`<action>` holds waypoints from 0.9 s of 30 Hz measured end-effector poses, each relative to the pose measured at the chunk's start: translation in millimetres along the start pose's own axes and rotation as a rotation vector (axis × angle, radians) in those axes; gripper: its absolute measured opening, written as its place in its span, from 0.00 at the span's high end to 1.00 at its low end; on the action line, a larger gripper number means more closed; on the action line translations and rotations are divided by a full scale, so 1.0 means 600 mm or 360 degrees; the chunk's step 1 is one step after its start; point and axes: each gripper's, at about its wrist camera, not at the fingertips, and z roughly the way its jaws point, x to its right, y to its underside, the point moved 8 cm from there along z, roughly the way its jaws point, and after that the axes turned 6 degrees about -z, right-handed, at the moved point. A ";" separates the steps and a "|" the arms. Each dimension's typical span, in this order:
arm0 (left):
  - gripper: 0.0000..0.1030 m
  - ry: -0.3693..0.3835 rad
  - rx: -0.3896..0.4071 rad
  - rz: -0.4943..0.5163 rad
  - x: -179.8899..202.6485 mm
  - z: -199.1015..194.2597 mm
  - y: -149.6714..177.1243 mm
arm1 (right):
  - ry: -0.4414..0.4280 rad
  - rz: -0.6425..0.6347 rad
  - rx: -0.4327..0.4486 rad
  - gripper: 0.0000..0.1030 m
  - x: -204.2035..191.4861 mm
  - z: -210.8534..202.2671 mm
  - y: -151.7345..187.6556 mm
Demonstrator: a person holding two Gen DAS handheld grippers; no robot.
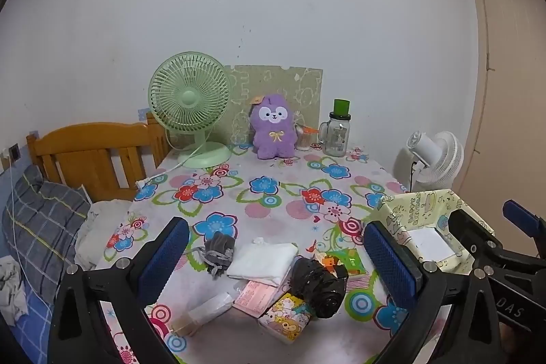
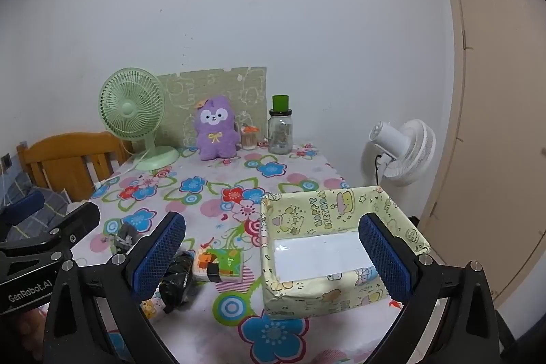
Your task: Organize soft objects
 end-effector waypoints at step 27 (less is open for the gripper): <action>0.00 0.0016 0.0001 0.0001 0.003 0.002 0.003 | 0.0003 0.0011 0.0004 0.00 0.004 0.002 -0.005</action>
